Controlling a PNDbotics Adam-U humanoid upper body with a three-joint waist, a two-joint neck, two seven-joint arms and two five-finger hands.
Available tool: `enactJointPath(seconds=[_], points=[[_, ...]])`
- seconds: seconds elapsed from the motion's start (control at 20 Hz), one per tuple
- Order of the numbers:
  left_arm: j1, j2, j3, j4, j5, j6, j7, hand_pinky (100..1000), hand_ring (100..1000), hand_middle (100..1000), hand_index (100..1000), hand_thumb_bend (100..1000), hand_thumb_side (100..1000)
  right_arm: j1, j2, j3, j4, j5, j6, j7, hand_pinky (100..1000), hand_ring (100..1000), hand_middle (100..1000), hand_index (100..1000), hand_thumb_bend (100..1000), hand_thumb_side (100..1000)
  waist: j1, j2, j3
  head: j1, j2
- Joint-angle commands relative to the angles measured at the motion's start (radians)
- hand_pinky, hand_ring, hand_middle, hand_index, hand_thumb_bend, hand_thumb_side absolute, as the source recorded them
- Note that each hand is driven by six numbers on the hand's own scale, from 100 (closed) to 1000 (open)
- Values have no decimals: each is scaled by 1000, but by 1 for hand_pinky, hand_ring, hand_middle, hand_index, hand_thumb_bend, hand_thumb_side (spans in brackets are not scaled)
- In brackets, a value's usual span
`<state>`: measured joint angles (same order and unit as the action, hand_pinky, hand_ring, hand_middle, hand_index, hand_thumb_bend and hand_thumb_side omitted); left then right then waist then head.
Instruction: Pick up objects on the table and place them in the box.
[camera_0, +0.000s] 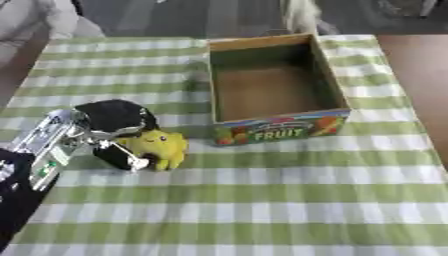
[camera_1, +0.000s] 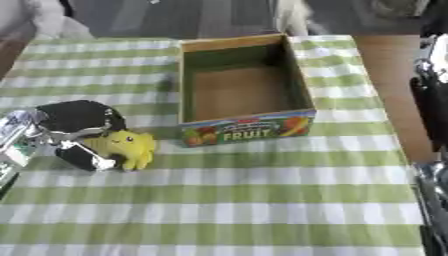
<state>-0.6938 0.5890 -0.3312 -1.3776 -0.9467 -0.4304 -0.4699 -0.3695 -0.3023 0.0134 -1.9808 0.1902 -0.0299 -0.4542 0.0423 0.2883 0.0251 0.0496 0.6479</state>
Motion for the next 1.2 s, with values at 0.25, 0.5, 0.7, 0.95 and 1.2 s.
enactJointPath(seconds=[0.25, 0.5, 0.7, 0.95, 1.2], points=[[-7, 48, 36, -50, 22, 10, 16, 745, 711, 525, 705, 100, 473, -8, -7, -6, -19, -6, -2, -3, 807, 884, 546, 834, 100, 564, 1, -27, 3, -6, -15], [-4, 73, 75, -103, 60, 32, 35, 730, 685, 514, 689, 100, 479, -9, -9, -7, -19, -5, -2, -5, 807, 884, 546, 834, 100, 564, 3, -27, 4, -10, -25], [-29, 80, 99, -127, 70, 54, 57, 733, 686, 515, 688, 100, 484, -11, -10, -6, -19, -5, -3, -6, 806, 884, 546, 834, 100, 564, 6, -24, -2, -12, -27], [-74, 69, 128, -122, 58, 83, 96, 736, 686, 512, 687, 100, 507, -16, -12, -4, -19, -5, -5, -6, 806, 884, 546, 834, 100, 563, 11, -22, -17, -10, -29], [-130, 36, 158, -76, 22, 107, 136, 737, 682, 508, 684, 100, 514, -24, -11, -1, -19, -7, -8, -3, 805, 883, 547, 834, 100, 561, 17, -19, -35, 3, -38]])
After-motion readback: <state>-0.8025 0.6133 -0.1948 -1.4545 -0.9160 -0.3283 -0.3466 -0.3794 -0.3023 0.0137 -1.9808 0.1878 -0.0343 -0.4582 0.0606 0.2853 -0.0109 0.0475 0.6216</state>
